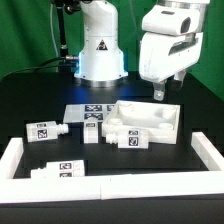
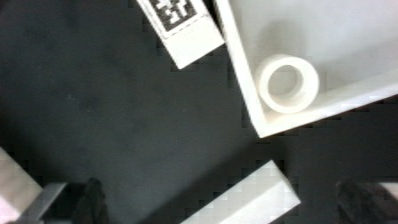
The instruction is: Assemble one leg
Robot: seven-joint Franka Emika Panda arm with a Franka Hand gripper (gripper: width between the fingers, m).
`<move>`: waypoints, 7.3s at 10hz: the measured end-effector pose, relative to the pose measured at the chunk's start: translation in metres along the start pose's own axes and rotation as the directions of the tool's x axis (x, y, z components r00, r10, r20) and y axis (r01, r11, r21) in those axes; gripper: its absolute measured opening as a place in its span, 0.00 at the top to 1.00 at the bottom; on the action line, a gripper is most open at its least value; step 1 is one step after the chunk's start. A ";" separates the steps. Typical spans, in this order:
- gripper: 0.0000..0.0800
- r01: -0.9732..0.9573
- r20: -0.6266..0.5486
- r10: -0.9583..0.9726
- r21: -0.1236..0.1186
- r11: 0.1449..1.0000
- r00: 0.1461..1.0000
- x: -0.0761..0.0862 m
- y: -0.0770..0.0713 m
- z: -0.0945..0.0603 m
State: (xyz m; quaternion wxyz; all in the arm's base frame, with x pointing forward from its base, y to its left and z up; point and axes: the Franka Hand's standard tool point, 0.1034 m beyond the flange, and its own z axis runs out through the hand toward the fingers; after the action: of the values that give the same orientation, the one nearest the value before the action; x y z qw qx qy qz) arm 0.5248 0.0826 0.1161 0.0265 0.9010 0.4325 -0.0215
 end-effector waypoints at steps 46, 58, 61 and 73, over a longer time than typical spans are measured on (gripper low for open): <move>0.19 0.518 -0.049 -0.522 -0.070 0.852 0.852 -0.078 0.039 0.106; 0.64 0.521 -0.022 -0.522 -0.036 0.853 0.853 -0.088 0.051 0.085; 0.64 0.517 0.009 -0.517 -0.042 0.855 0.856 -0.109 0.050 0.041; 0.64 0.584 -0.004 -0.584 0.028 0.811 0.812 -0.228 0.001 0.059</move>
Offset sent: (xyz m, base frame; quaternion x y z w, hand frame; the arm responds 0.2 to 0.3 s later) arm 0.0000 0.0000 0.0000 0.0000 0.0000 0.0000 1.0000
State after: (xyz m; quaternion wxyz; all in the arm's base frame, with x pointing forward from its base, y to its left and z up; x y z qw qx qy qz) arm 0.3824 -0.0992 0.0709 0.0074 0.7250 0.6877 -0.0368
